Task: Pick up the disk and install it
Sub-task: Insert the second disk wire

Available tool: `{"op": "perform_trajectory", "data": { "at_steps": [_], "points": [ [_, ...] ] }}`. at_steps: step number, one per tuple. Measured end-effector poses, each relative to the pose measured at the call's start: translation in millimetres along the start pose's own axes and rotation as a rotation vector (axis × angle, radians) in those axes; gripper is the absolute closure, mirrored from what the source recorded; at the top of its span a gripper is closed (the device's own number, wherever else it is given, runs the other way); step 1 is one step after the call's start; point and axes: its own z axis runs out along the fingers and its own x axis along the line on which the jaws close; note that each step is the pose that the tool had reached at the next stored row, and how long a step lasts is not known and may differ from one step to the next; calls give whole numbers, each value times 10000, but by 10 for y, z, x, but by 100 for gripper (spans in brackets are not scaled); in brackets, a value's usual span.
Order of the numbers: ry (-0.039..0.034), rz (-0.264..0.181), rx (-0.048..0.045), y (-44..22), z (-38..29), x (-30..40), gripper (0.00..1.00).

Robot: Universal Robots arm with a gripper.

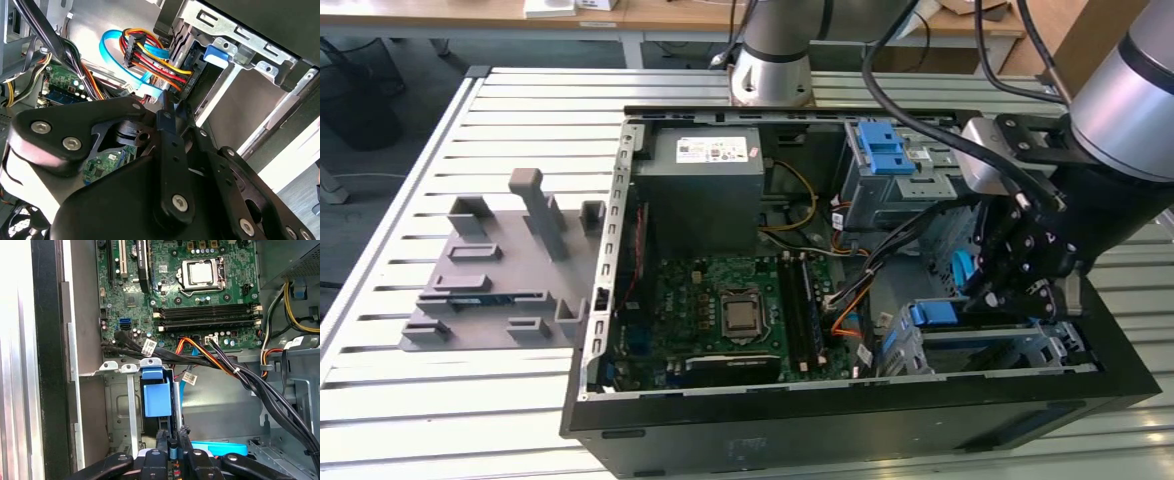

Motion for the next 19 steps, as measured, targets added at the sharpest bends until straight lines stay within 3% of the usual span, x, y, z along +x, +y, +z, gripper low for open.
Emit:
{"op": "perform_trajectory", "data": {
  "at_steps": [16,19],
  "points": [
    [-2,0,-3,6,-169,-1,76],
    [0,1,-3,6,-168,-1,84]
  ]
}}
